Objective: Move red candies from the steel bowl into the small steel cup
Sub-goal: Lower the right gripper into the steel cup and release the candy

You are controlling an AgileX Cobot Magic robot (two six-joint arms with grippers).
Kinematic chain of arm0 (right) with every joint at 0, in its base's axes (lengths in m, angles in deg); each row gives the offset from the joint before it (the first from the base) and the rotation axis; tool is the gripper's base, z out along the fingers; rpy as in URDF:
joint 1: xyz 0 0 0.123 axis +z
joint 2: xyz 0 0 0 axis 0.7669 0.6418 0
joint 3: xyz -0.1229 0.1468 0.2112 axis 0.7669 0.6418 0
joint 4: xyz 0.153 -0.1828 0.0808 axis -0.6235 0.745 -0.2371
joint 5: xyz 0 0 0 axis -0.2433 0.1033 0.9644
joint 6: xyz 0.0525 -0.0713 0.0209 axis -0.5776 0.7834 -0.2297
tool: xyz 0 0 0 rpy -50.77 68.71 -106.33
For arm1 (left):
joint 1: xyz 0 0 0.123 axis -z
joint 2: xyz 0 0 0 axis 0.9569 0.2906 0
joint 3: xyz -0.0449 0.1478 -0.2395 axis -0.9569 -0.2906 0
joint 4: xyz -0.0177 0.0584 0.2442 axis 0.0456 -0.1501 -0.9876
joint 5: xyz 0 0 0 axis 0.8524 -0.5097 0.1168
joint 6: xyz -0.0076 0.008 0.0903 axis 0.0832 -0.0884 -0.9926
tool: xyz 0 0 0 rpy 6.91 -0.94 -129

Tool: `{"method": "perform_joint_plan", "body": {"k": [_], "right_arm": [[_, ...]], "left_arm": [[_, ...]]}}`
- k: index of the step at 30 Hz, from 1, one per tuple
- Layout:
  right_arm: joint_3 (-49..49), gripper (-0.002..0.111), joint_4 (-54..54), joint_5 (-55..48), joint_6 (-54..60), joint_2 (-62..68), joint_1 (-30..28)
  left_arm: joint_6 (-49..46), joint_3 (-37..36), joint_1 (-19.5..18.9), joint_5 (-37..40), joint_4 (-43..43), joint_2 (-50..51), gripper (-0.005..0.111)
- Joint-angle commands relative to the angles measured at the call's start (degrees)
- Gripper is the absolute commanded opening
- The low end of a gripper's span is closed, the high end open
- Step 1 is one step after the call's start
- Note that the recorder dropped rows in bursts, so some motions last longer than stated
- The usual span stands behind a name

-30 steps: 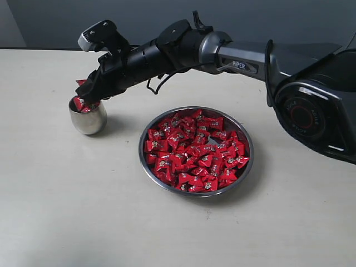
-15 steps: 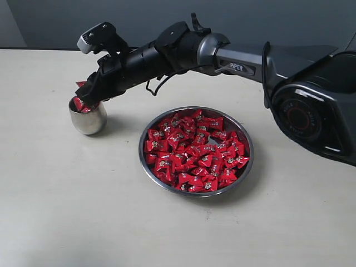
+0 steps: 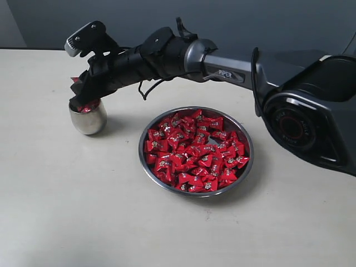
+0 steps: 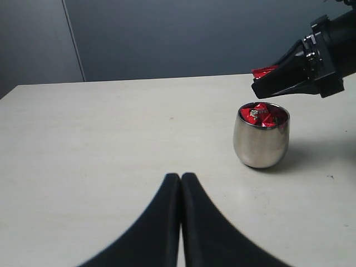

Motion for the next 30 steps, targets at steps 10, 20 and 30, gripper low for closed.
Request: {"method": "perform_joint_plan", "body": {"k": [10, 20, 30], "right_arm": [[-0.5, -0.001, 2.2, 1.6, -0.1, 1.5, 0.7], [-0.5, -0.001, 2.2, 1.5, -0.1, 1.6, 0.7], [-0.5, 0.048, 2.3, 1.3, -0.1, 1.6, 0.7]], "left_arm": [[0.1, -0.2, 0.0, -0.1, 0.4, -0.3, 0.000], [0.1, -0.2, 0.0, -0.1, 0.4, -0.3, 0.000], [0.1, -0.2, 0.0, -0.1, 0.4, -0.3, 0.000]]}}
